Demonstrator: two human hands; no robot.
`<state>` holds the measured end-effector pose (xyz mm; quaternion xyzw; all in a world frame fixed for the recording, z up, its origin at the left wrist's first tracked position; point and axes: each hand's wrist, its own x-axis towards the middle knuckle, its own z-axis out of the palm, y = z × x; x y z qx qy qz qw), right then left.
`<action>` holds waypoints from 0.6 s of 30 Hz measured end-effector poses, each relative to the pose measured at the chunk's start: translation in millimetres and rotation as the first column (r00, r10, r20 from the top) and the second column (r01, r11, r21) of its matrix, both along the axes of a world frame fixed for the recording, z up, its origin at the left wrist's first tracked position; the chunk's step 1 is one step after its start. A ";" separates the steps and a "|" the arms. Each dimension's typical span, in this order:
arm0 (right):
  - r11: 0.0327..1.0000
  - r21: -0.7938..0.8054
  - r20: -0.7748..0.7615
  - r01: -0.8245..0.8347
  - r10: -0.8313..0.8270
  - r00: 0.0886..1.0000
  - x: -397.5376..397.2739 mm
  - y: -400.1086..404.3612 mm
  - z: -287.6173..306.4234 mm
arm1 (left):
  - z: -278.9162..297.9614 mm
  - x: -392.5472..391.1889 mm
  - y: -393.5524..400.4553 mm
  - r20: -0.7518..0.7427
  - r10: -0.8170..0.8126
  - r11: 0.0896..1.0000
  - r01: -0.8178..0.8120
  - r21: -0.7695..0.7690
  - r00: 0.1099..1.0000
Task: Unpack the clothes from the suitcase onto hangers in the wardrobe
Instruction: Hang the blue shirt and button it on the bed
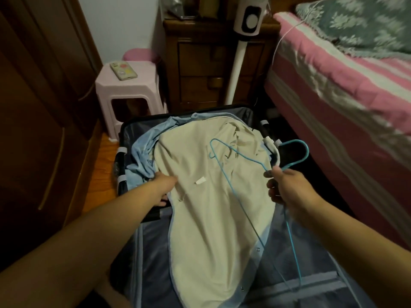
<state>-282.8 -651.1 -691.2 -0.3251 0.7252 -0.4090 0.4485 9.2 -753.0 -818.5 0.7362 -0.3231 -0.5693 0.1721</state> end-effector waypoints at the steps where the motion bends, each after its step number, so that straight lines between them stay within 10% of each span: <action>1: 1.000 0.002 -0.002 0.004 -0.004 1.000 -2.4 1.4 1.5 | 0.7 -6.9 -0.7 0.020 -0.015 0.999 0.016 -0.040 1.000; 5: 0.998 -0.029 -0.011 0.047 -0.048 0.999 -17.4 3.5 5.6 | 34.7 -44.5 16.4 0.439 -0.398 0.868 0.485 -0.104 0.806; 8: 0.991 -0.070 -0.042 0.112 -0.115 0.992 -32.7 -2.7 11.2 | 82.0 -78.0 82.1 0.057 -0.925 0.379 0.896 0.232 0.376; 11: 0.987 -0.079 -0.076 0.140 -0.146 0.986 -48.0 -15.3 17.0 | 129.7 -97.2 129.4 -0.145 -0.989 -0.059 0.973 0.225 -0.027; 15: 0.998 -0.033 -0.132 0.056 -0.060 0.989 -49.1 -15.0 11.5 | 141.1 -100.7 118.9 -0.125 -0.992 0.025 1.000 -0.016 0.023; 17: 0.999 -0.028 -0.145 0.026 -0.030 0.989 -42.9 -8.8 6.3 | 115.3 -84.9 87.4 0.320 -0.915 0.235 0.969 -0.072 0.245; 18: 1.000 -0.026 -0.143 0.016 -0.020 0.989 -38.7 -5.4 4.0 | 99.0 -69.1 69.7 0.585 -0.787 0.233 0.973 -0.012 0.195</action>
